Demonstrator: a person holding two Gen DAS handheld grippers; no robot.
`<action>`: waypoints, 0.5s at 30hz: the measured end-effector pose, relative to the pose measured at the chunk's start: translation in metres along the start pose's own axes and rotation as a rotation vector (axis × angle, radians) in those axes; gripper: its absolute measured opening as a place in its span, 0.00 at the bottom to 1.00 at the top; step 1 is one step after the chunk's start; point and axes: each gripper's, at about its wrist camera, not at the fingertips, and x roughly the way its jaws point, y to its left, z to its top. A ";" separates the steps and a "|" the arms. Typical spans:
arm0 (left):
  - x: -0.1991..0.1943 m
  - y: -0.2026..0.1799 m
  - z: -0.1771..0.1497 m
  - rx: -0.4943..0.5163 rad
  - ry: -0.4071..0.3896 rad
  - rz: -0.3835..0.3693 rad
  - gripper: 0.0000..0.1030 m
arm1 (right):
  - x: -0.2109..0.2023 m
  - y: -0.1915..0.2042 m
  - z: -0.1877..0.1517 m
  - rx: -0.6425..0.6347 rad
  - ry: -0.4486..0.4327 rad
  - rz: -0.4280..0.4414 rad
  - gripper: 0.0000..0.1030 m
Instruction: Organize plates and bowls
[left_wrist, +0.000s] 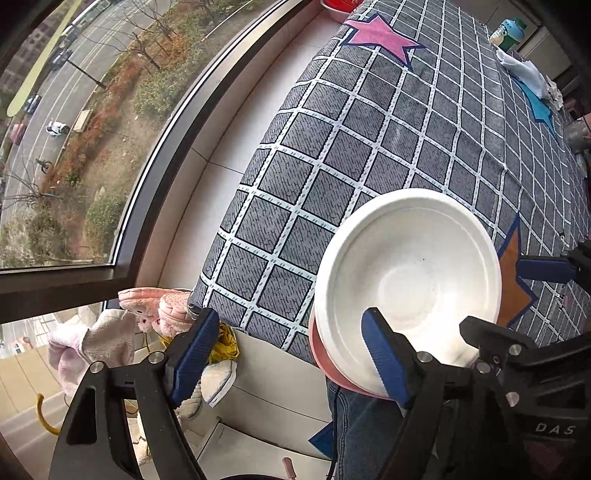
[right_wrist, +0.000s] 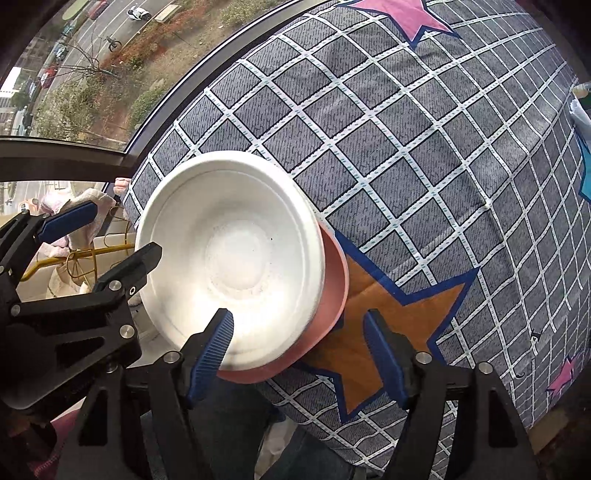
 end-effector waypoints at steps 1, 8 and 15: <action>-0.002 -0.001 0.000 0.004 -0.007 -0.007 0.83 | -0.002 -0.002 0.000 0.010 -0.003 0.009 0.78; -0.013 -0.024 0.000 0.090 -0.020 -0.004 1.00 | -0.026 -0.020 -0.010 0.067 -0.065 0.001 1.00; -0.033 -0.049 0.001 0.154 -0.061 -0.009 1.00 | -0.050 -0.034 -0.020 0.099 -0.085 -0.014 1.00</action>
